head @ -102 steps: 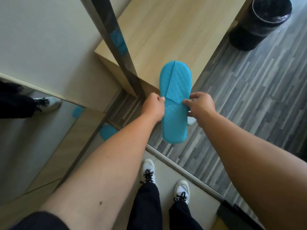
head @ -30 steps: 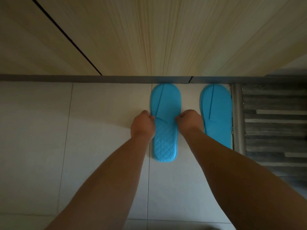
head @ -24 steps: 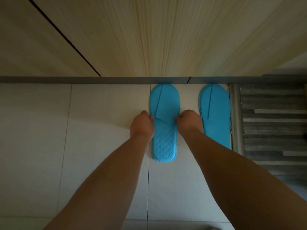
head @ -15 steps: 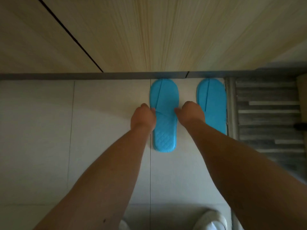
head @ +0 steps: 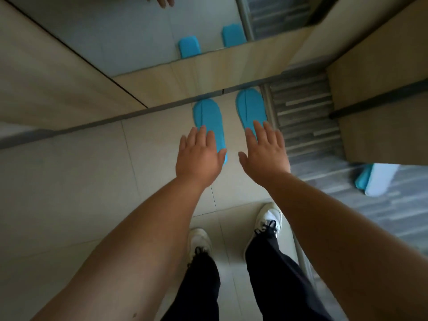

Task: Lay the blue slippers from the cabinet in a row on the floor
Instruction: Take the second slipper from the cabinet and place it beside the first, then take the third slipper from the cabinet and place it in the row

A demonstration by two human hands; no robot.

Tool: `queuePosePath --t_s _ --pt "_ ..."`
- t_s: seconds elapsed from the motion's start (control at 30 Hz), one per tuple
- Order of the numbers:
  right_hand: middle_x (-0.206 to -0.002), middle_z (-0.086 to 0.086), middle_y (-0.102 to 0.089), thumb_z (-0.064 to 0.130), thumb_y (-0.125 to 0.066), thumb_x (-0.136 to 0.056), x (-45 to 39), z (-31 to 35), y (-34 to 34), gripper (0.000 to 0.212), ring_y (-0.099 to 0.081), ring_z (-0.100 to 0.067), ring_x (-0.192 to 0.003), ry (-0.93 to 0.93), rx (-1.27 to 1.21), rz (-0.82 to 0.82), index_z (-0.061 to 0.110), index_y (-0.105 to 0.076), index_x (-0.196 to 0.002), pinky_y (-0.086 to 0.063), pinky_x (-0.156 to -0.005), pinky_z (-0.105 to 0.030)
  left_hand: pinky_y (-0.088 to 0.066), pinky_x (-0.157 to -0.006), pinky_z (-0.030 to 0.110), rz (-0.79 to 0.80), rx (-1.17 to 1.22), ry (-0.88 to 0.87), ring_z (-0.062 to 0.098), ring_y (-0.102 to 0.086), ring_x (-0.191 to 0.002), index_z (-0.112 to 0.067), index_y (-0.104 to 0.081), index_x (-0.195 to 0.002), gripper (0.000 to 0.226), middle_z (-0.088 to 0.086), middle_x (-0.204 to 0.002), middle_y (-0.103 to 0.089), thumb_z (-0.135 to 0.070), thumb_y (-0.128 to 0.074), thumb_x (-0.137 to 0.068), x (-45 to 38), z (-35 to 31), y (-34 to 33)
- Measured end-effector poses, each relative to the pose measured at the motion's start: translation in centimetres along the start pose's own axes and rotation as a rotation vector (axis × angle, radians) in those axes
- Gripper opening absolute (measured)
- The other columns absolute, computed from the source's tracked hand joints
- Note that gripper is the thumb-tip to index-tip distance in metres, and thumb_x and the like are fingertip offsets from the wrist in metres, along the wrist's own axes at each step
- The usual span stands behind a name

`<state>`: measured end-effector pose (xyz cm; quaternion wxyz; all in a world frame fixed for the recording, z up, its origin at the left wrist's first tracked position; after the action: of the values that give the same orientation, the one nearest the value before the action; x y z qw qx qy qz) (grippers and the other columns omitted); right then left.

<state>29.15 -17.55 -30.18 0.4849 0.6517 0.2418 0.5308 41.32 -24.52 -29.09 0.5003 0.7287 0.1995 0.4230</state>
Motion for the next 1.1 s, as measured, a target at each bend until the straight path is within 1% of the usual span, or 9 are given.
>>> queuePosePath --t_s 0.1,0.2,0.33,0.43,0.53,0.7,0.77,0.9,1.1 --pt "-0.164 -0.012 -0.006 0.05 -0.035 -0.099 2.9 -1.5 3.6 0.069 -0.001 -0.031 -0.151 -0.064 0.003 -0.027 0.015 -0.012 -0.155 0.002 -0.119 -0.049 -0.014 -0.12 0.049 0.007 -0.066 -0.091 0.032 -0.014 -0.148 -0.01 -0.019 -0.15 0.069 0.014 -0.16 -0.019 -0.053 -0.023 -0.098 1.9 -2.5 4.1" --pt "-0.164 -0.011 -0.007 0.051 -0.034 -0.099 5.9 -3.2 6.6 0.07 0.0 -0.03 -0.151 -0.137 -0.039 -0.067 0.016 -0.013 -0.155 0.001 -0.121 -0.05 -0.005 -0.12 0.049 0.004 -0.128 -0.191 0.031 -0.004 -0.15 -0.01 -0.01 -0.152 0.072 0.014 -0.162 -0.009 -0.054 -0.022 -0.098 3.3 -4.9 7.2" --pt "-0.165 -0.008 -0.007 0.055 -0.033 -0.099 9.6 -5.2 8.3 0.071 0.002 -0.029 -0.151 -0.248 -0.108 -0.088 0.018 -0.014 -0.156 0.003 -0.122 -0.05 -0.003 -0.121 0.049 -0.001 -0.207 -0.265 0.031 0.001 -0.15 -0.01 -0.004 -0.153 0.074 0.014 -0.162 -0.004 -0.055 -0.019 -0.097 5.2 -7.6 8.9" --pt "-0.165 -0.008 -0.006 0.056 -0.032 -0.099 12.2 -7.3 8.5 0.071 0.003 -0.029 -0.151 -0.302 -0.139 -0.092 0.018 -0.014 -0.156 0.0 -0.122 -0.051 -0.004 -0.121 0.05 0.002 -0.223 -0.292 0.031 0.001 -0.15 -0.01 -0.004 -0.153 0.073 0.014 -0.162 -0.005 -0.055 -0.02 -0.097 6.4 -9.7 9.0" --pt "-0.165 -0.007 -0.005 0.057 -0.028 -0.099 14.5 -10.0 7.8 0.071 0.004 -0.029 -0.151 -0.355 -0.162 -0.09 0.018 -0.012 -0.156 0.0 -0.122 -0.051 -0.004 -0.121 0.049 0.013 -0.236 -0.328 0.031 0.0 -0.15 -0.009 -0.004 -0.153 0.073 0.014 -0.162 -0.005 -0.054 -0.02 -0.097 7.4 -12.7 8.5" --pt "-0.165 -0.006 -0.004 0.061 -0.026 -0.099 17.3 -14.8 5.4 0.072 0.005 -0.029 -0.151 -0.439 -0.213 -0.092 0.018 -0.013 -0.156 0.004 -0.121 -0.048 0.001 -0.12 0.048 0.044 -0.292 -0.401 0.03 0.002 -0.15 -0.01 -0.001 -0.153 0.073 0.014 -0.162 -0.003 -0.054 -0.018 -0.097 7.9 -18.7 6.3" --pt "-0.165 -0.006 -0.001 0.06 -0.024 -0.099 18.9 -17.0 4.0 0.072 0.008 -0.028 -0.151 -0.479 -0.252 -0.074 0.019 -0.01 -0.156 0.005 -0.121 -0.048 0.003 -0.119 0.047 0.074 -0.309 -0.44 0.03 0.004 -0.15 -0.01 0.0 -0.153 0.073 0.013 -0.162 -0.001 -0.054 -0.016 -0.098 8.5 -21.4 5.1" --pt "-0.165 -0.006 0.002 0.059 -0.023 -0.099 22.8 -22.4 1.6 0.072 0.009 -0.027 -0.151 -0.563 -0.315 -0.068 0.018 -0.008 -0.156 0.005 -0.121 -0.048 0.0 -0.121 0.048 0.107 -0.331 -0.517 0.03 0.004 -0.15 -0.01 0.001 -0.153 0.073 0.013 -0.162 0.0 -0.053 -0.016 -0.097 9.9 -28.0 3.2" --pt "-0.165 -0.007 -0.001 0.057 -0.025 -0.1 28.1 -31.2 -1.7 0.07 0.006 -0.026 -0.151 -0.686 -0.34 -0.052 0.018 -0.009 -0.156 0.005 -0.121 -0.048 0.001 -0.119 0.047 0.132 -0.37 -0.612 0.029 0.001 -0.15 -0.009 -0.002 -0.153 0.071 0.014 -0.162 -0.003 -0.052 -0.019 -0.098 11.4 -37.9 -0.3"
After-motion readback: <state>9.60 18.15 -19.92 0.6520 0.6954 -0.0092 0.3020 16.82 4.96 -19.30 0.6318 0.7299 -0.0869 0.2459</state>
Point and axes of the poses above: each hand's wrist, its own x-axis away from the middle knuckle, its own y-axis out of the back of the hand, z = x × y, the point moved 10 cm from there along -x, towards the middle knuckle
